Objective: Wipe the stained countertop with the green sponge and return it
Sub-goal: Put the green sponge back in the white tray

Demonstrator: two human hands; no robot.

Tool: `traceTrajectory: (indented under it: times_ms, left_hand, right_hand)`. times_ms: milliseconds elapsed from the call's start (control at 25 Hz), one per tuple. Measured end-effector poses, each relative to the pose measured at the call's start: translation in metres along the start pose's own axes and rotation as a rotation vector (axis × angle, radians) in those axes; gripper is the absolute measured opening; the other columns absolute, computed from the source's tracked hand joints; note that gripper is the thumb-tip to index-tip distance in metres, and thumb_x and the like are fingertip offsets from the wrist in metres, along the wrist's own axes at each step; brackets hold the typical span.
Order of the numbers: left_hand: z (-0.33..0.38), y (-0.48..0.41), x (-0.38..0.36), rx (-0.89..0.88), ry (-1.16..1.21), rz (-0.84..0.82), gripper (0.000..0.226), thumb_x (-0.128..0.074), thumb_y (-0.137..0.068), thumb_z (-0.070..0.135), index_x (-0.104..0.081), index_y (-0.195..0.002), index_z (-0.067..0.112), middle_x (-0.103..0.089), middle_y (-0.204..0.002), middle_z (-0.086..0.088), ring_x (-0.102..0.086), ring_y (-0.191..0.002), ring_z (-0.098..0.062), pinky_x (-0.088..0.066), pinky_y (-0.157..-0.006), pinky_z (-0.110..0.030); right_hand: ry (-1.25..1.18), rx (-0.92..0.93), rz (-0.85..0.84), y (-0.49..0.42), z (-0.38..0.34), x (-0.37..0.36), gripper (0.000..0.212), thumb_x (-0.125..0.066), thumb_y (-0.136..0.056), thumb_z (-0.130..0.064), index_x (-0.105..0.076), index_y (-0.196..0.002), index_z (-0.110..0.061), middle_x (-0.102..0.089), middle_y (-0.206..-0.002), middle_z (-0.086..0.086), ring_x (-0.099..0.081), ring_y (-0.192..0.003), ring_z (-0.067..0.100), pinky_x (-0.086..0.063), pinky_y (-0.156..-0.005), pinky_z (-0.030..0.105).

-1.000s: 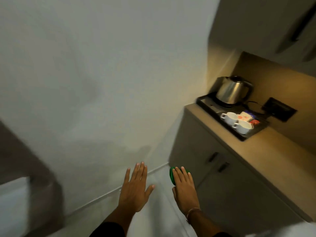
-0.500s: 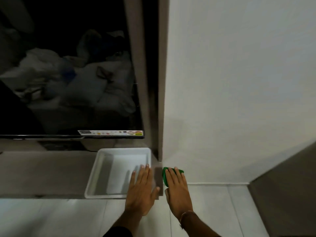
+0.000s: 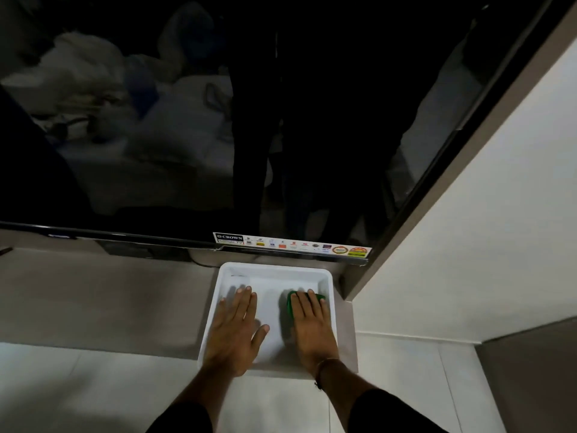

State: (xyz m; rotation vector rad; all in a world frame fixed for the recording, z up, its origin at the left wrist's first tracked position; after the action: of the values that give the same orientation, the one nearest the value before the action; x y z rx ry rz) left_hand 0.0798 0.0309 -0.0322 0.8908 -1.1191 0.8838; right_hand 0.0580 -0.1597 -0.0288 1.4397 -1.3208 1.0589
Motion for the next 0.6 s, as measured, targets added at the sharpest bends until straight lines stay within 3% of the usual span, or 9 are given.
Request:
traceTrajectory:
  times_ms: [280,400,600]
  left_hand:
    - [0.008,-0.006,-0.021,-0.036,0.083,0.007,0.084,-0.014,-0.103,0.067,-0.008,-0.165,0.010,0.002,-0.174,-0.013,0.012,-0.159,-0.028,-0.007,-0.128,-0.059]
    - [0.016,-0.010,-0.024,-0.066,0.103,0.017,0.084,-0.019,-0.103,0.066,-0.013,-0.164,0.010,-0.003,-0.175,-0.012,0.008,-0.160,-0.028,-0.009,-0.129,-0.059]
    - [0.016,-0.009,-0.021,-0.060,0.066,0.002,0.083,-0.016,-0.103,0.065,-0.015,-0.164,0.008,-0.007,-0.174,-0.015,0.002,-0.160,-0.032,-0.012,-0.128,-0.059]
  right_hand:
    - [0.108,-0.039,-0.026,0.003,0.018,-0.007,0.079,-0.056,-0.100,-0.009,-0.009,-0.163,-0.013,-0.009,-0.172,0.011,0.000,-0.157,0.033,0.011,-0.122,0.045]
    - [0.080,-0.038,-0.032,0.003,0.027,-0.007,0.075,-0.053,-0.103,-0.012,-0.006,-0.163,-0.013,-0.006,-0.172,0.011,0.002,-0.157,0.033,0.007,-0.124,0.046]
    - [0.026,-0.062,-0.127,0.004,0.026,-0.012,0.074,-0.042,-0.104,-0.036,-0.004,-0.163,-0.013,-0.002,-0.172,0.011,0.006,-0.157,0.032,0.004,-0.126,0.049]
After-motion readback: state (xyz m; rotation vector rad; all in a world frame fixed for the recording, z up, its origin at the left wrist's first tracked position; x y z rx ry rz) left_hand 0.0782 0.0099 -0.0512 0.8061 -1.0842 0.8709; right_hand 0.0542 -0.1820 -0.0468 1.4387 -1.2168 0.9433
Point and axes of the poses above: each hand's wrist, its own y-axis away from the middle knuckle, its own x-axis out of the back of the hand, z = x × y, the point moved 3 cm from there along -y, towards the middle knuckle
